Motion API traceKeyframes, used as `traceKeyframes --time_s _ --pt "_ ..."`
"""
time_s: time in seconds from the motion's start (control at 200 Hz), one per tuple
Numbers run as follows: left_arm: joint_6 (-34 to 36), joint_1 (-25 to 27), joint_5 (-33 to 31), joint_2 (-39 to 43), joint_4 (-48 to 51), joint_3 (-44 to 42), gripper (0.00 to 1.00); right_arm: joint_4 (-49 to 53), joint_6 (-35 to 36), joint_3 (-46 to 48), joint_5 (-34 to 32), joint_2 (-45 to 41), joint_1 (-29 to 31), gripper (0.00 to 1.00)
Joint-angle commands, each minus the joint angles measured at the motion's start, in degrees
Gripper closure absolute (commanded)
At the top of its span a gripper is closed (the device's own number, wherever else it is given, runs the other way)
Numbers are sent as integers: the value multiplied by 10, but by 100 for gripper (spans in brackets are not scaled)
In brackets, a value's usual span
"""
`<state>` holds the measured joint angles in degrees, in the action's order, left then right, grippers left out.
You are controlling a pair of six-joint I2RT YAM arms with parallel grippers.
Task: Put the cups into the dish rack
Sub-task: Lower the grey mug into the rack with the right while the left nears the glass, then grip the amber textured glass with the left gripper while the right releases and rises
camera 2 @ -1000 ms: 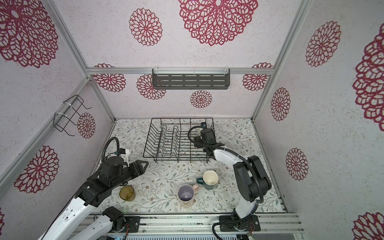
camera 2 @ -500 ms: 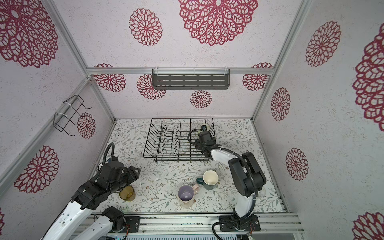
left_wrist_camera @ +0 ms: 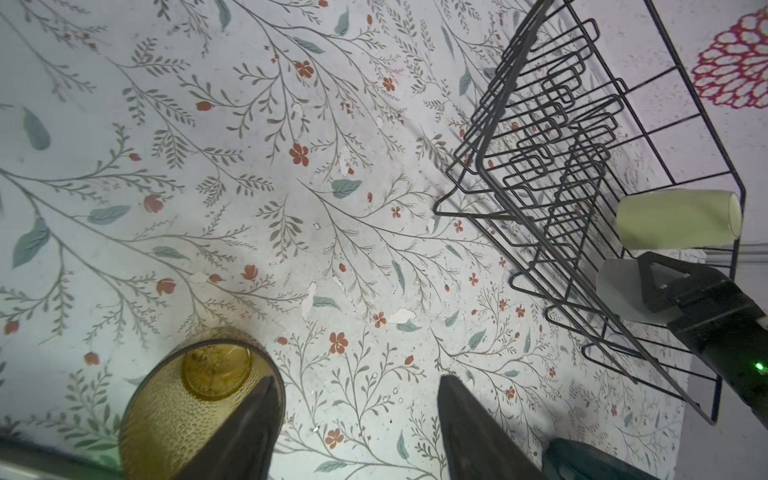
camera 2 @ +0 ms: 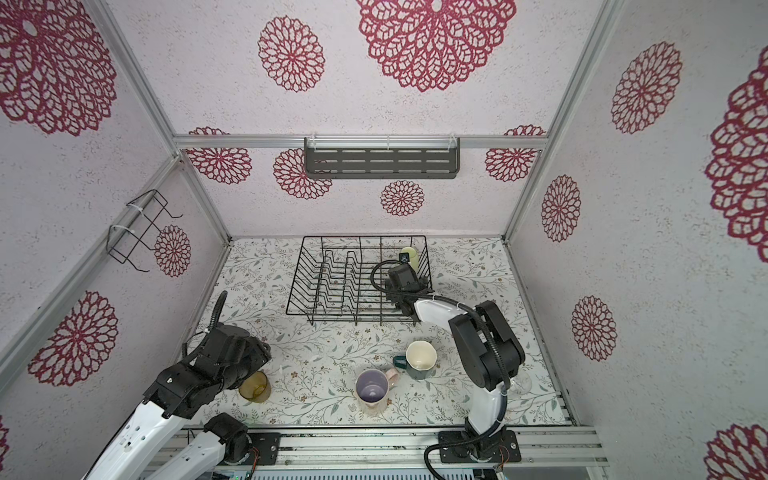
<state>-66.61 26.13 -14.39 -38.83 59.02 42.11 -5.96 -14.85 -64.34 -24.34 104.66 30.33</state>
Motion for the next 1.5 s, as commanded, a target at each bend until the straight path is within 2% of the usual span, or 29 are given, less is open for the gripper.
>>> traceKeyframes --time_s 0.0,0.275,0.455,0.661,0.916,1.166,1.221,1.336,1.496 --pt "-34 -5 -33 -13 37 2 35 6 -9 -25 -17 -35 2 2" --pt "-87 -7 -49 -42 114 22 33 24 -16 -16 12 -126 2 1" --pt "-133 -7 -14 -41 156 19 34 38 -13 -3 30 -191 0 1" --pt "-156 -7 11 -52 158 1 35 36 -6 23 55 -250 0 1" --pt "-132 -7 66 -134 97 -12 36 26 -13 54 61 -291 0 1" --pt "-99 -7 27 -221 74 -4 40 29 -27 67 76 -306 0 1" --pt "-93 -7 26 -233 60 -12 45 30 -29 66 85 -308 0 1" --pt "-81 -7 33 -236 12 -41 68 36 -37 69 100 -312 0 1" --pt "-55 -7 34 -227 -13 -51 90 39 -48 72 118 -315 0 1"
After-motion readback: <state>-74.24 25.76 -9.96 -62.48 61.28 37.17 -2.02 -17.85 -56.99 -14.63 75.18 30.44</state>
